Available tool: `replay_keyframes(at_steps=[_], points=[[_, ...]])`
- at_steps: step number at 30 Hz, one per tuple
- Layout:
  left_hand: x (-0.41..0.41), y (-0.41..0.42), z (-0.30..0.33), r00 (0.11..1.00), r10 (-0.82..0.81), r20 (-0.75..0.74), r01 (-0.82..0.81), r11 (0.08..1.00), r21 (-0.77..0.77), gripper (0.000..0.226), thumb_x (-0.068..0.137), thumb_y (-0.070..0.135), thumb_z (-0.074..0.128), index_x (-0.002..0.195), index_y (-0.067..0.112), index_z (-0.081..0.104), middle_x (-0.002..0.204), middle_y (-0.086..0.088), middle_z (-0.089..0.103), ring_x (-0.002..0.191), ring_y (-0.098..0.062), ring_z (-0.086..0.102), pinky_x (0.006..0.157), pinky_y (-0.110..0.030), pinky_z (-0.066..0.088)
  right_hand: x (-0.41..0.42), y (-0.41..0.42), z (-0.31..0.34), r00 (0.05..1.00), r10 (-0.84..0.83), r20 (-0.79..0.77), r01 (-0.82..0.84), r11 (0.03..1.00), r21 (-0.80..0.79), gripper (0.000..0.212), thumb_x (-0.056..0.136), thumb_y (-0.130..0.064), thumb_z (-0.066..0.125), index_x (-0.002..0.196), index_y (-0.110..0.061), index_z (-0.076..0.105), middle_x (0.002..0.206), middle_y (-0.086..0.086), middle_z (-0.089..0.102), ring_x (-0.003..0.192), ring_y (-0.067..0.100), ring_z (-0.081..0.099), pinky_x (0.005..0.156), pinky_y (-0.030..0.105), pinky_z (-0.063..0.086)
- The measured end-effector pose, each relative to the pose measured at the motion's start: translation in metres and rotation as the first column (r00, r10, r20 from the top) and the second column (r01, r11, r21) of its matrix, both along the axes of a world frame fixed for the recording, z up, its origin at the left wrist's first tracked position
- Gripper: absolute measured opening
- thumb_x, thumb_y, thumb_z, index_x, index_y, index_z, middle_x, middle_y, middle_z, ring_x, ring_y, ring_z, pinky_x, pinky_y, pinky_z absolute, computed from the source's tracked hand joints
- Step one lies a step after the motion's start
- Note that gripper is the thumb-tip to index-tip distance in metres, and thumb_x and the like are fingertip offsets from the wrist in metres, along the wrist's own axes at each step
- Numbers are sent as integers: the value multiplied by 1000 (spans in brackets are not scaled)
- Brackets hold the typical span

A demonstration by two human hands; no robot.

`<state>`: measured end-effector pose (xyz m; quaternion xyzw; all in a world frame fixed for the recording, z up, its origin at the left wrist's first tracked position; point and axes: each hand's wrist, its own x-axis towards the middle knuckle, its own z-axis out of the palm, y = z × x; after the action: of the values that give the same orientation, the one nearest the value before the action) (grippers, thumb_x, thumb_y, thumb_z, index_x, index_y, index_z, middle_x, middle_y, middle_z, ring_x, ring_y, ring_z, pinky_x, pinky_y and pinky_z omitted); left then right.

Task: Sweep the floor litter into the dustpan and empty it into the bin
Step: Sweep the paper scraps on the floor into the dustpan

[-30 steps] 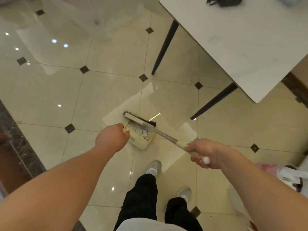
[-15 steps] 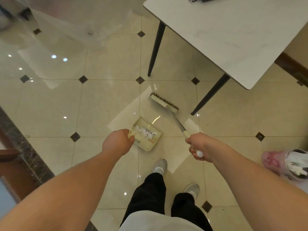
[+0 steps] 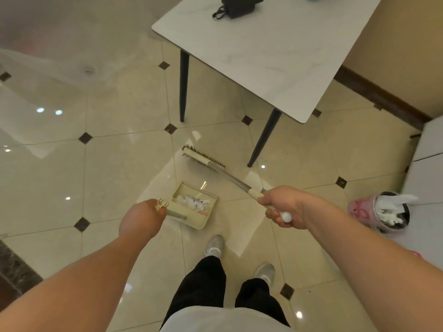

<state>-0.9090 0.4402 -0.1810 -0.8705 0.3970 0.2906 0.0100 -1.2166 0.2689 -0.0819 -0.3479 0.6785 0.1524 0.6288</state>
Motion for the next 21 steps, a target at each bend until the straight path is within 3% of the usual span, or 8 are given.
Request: replay_keyframes(at_steps=[6,9,12,17,21], points=[[18,40,5,992,126,20,-126,992,11,25,99,40,51,99,21,67,74,3,59,69,-21,57,58,-30,44,93,2,-20,978,202,-53,-206,974,-90,17,100,-18,54,113,-10,60,60,5,47,47,14,40,39,20,37],[27,59,2,976,214,29,-215,976,31,23,98,37,48,90,23,64,70,4,59,62,-15,56,52,-27,40,135,7,-37,963,258,-75,-263,962,-73,10,101,-18,54,97,-11,59,64,5,48,49,14,41,41,22,39],[34,73,-1,964,265,36,-266,963,48,22,98,35,47,83,25,60,69,4,59,60,-13,55,51,-26,40,160,17,-56,933,330,-143,-337,941,-27,10,101,-16,51,98,-10,58,64,5,49,49,13,42,42,22,39],[47,91,-6,958,286,29,-288,955,78,25,98,37,45,84,23,60,71,1,60,63,-18,58,52,-28,42,156,41,-60,822,539,-186,-529,842,102,9,100,-18,53,100,-9,56,67,7,54,48,12,47,43,23,42],[49,92,1,951,308,6,-308,949,68,26,98,41,46,95,25,66,75,3,62,67,-18,59,54,-28,43,120,9,-27,881,465,-88,-455,883,111,23,97,-24,59,115,-8,57,57,4,49,40,11,39,39,21,37]])
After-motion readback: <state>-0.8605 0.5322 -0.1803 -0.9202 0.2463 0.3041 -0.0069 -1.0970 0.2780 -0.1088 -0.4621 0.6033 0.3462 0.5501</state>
